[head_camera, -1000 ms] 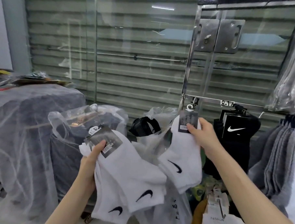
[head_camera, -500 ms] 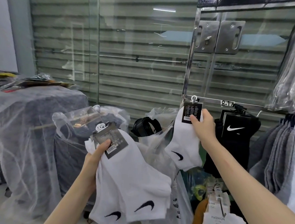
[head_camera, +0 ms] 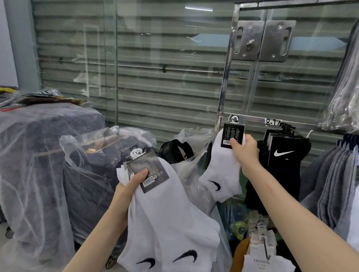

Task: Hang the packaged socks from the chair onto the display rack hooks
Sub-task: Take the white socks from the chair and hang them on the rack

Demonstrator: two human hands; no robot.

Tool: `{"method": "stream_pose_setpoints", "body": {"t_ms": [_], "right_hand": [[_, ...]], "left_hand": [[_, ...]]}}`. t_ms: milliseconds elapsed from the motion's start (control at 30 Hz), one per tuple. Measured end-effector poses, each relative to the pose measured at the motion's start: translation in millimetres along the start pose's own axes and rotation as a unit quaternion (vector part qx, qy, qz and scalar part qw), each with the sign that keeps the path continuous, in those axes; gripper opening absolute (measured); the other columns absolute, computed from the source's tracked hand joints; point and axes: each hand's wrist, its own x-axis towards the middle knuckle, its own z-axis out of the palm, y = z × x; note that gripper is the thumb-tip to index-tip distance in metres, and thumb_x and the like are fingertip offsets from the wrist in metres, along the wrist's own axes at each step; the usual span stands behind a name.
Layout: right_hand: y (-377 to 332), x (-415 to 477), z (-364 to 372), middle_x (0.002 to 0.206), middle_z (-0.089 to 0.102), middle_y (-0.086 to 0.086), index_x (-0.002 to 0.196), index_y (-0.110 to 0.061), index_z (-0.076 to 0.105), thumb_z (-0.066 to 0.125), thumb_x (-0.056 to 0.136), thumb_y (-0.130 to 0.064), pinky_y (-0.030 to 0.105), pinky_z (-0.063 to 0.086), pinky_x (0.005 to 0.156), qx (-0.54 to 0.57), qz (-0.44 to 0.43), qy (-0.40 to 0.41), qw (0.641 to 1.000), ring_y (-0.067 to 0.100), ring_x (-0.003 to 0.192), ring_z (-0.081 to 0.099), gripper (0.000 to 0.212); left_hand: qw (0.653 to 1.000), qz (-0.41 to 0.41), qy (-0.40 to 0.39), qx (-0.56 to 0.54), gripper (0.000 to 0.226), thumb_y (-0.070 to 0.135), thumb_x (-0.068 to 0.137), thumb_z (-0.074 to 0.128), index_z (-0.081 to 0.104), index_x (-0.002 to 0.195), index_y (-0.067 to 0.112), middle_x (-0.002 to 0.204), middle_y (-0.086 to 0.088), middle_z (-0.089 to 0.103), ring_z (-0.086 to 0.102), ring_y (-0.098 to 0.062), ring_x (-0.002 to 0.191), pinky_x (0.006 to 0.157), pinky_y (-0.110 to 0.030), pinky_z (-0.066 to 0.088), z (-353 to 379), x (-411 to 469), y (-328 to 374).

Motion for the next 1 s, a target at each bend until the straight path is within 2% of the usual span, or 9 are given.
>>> {"method": "stream_pose_setpoints", "body": {"t_ms": [133,267,367,467,600,700,800,867,1000], "right_hand": [[1.4,5.8,0.8,0.109,0.061,0.014,0.111,-0.004,0.055,0.053,0.091,-0.013,0.022,0.037,0.056,0.005,0.026,-0.009,1.0,0.018,0.084,0.051,0.022],[4.0,-10.4,1.7,0.12,0.048,0.012,0.117,-0.005,0.037,0.049,0.092,-0.012,0.031,0.034,0.076,-0.07,0.012,0.0,0.997,0.02,0.094,0.043,0.029],[5.1,-37.9,5.2,0.135,0.031,0.016,0.124,-0.001,0.033,0.048,0.086,-0.002,0.031,0.034,0.083,-0.124,-0.097,0.049,0.986,0.027,0.104,0.044,0.04],[5.8,-58.7,7.5,0.137,0.032,0.015,0.129,-0.001,0.035,0.05,0.082,-0.001,0.037,0.034,0.096,-0.195,-0.205,0.099,0.954,0.031,0.116,0.043,0.049],[-3.9,-79.7,8.1,0.126,0.041,0.007,0.122,-0.007,0.042,0.053,0.084,-0.006,0.034,0.036,0.092,-0.148,-0.219,0.117,0.957,0.018,0.108,0.047,0.04],[-20.4,-98.6,14.9,0.091,0.054,-0.006,0.101,-0.021,0.051,0.058,0.087,-0.029,0.021,0.044,0.07,-0.02,-0.212,-0.047,0.976,0.001,0.078,0.051,0.018],[-32.7,-113.6,22.8,0.082,0.058,-0.008,0.092,-0.026,0.056,0.069,0.068,-0.053,0.021,0.046,0.064,0.046,-0.092,-0.275,0.956,0.003,0.069,0.053,0.038],[-31.5,-119.6,27.7,0.085,0.058,-0.012,0.092,-0.028,0.057,0.076,0.057,-0.054,0.018,0.048,0.066,0.004,-0.099,-0.317,0.943,0.0,0.07,0.055,0.047],[-26.3,-118.3,33.5,0.091,0.071,0.001,0.089,-0.017,0.064,0.082,0.064,-0.03,0.038,0.054,0.081,0.014,-0.072,-0.323,0.944,0.017,0.086,0.067,0.033]], "left_hand": [[1.0,0.007,-0.01,0.007,0.058,0.037,0.049,0.08,0.072,0.103,0.015,0.097,-0.01,0.076,0.074,-0.022,0.083,0.072,-0.034,0.053,3.2,-2.2,0.8],[1.0,0.019,-0.017,0.013,0.05,0.033,0.056,0.078,0.073,0.101,0.014,0.096,-0.01,0.076,0.074,-0.023,0.082,0.064,-0.028,0.057,3.3,-6.2,-0.2],[0.999,0.03,-0.025,0.018,0.049,0.032,0.061,0.073,0.07,0.106,0.013,0.096,-0.009,0.076,0.073,-0.022,0.082,0.063,-0.027,0.058,6.6,-7.1,-0.9],[0.999,0.032,-0.037,0.017,0.043,0.032,0.063,0.072,0.07,0.103,0.015,0.096,-0.009,0.076,0.074,-0.022,0.081,0.063,-0.028,0.058,10.5,-6.9,-0.9],[0.998,0.036,-0.045,0.01,0.046,0.031,0.063,0.071,0.069,0.105,0.013,0.092,-0.008,0.077,0.074,-0.021,0.077,0.058,-0.027,0.057,13.6,-5.9,-2.7],[0.998,0.042,-0.049,0.011,0.048,0.028,0.064,0.072,0.068,0.108,0.01,0.09,-0.007,0.077,0.074,-0.02,0.075,0.057,-0.025,0.056,17.6,-5.5,-3.1],[0.996,0.065,-0.052,0.013,0.054,0.021,0.064,0.079,0.065,0.114,0.006,0.093,-0.008,0.077,0.073,-0.019,0.079,0.058,-0.023,0.056,25.1,-6.2,-4.2],[0.996,0.071,-0.051,0.016,0.055,0.027,0.066,0.071,0.064,0.115,0.002,0.091,-0.01,0.076,0.074,-0.019,0.077,0.057,-0.023,0.055,27.2,-5.9,-4.7],[0.998,0.045,-0.049,0.006,0.067,0.037,0.066,0.069,0.06,0.122,0.002,0.102,-0.015,0.074,0.073,-0.022,0.085,0.062,-0.026,0.058,25.2,-3.9,-7.1]]}}
